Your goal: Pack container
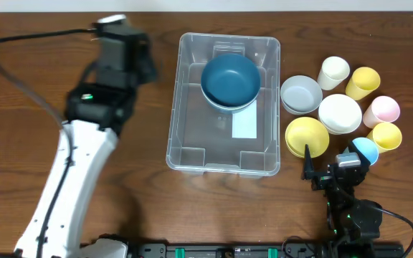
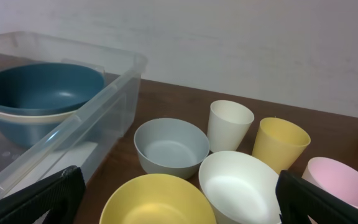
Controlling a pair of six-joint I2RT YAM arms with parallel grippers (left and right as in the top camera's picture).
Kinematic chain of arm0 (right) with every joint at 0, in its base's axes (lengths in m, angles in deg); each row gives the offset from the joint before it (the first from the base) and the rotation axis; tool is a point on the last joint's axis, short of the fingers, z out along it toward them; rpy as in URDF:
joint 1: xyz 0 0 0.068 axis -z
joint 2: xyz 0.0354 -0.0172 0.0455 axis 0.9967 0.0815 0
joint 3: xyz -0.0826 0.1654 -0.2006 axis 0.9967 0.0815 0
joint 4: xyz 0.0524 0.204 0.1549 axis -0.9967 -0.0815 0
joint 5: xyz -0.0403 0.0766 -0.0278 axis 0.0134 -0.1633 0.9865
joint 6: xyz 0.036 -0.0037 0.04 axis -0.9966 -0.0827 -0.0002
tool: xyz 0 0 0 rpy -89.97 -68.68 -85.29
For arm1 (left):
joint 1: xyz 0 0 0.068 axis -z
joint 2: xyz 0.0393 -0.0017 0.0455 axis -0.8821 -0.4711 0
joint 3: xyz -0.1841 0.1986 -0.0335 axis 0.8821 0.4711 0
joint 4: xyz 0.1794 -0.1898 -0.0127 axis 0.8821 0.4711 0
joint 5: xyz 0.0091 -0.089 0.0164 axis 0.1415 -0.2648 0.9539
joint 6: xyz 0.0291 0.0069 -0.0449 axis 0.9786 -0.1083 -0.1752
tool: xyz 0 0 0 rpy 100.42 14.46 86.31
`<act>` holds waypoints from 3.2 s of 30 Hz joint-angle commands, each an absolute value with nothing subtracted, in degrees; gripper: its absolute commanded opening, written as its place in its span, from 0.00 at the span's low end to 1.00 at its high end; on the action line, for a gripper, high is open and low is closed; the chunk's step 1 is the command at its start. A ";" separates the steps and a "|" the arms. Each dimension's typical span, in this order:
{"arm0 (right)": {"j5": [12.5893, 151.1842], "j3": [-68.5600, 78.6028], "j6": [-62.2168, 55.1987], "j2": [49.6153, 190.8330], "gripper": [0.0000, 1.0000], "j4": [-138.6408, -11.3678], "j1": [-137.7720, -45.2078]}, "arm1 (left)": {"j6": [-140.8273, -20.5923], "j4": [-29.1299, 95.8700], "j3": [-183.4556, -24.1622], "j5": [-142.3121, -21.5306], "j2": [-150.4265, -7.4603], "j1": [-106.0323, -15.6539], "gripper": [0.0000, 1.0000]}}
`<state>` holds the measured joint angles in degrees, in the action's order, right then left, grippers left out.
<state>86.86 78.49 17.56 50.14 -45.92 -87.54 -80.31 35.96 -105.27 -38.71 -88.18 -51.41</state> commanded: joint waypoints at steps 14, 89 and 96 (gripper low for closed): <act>86.49 78.58 18.19 49.86 0.99 -46.16 -87.00 | -79.87 42.89 -106.02 -34.69 -87.46 -66.97 0.98; 78.82 -3.56 21.89 138.29 0.96 -76.92 -59.52 | -79.89 42.87 -106.02 -34.69 -87.52 -66.97 0.98; 77.46 -12.43 23.38 144.96 0.92 -84.33 -56.77 | -79.87 42.87 -106.02 -34.69 -87.52 -66.97 0.98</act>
<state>80.11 -8.52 23.33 140.74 -82.18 -57.03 -80.39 42.69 -105.27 -35.87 -87.87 -66.71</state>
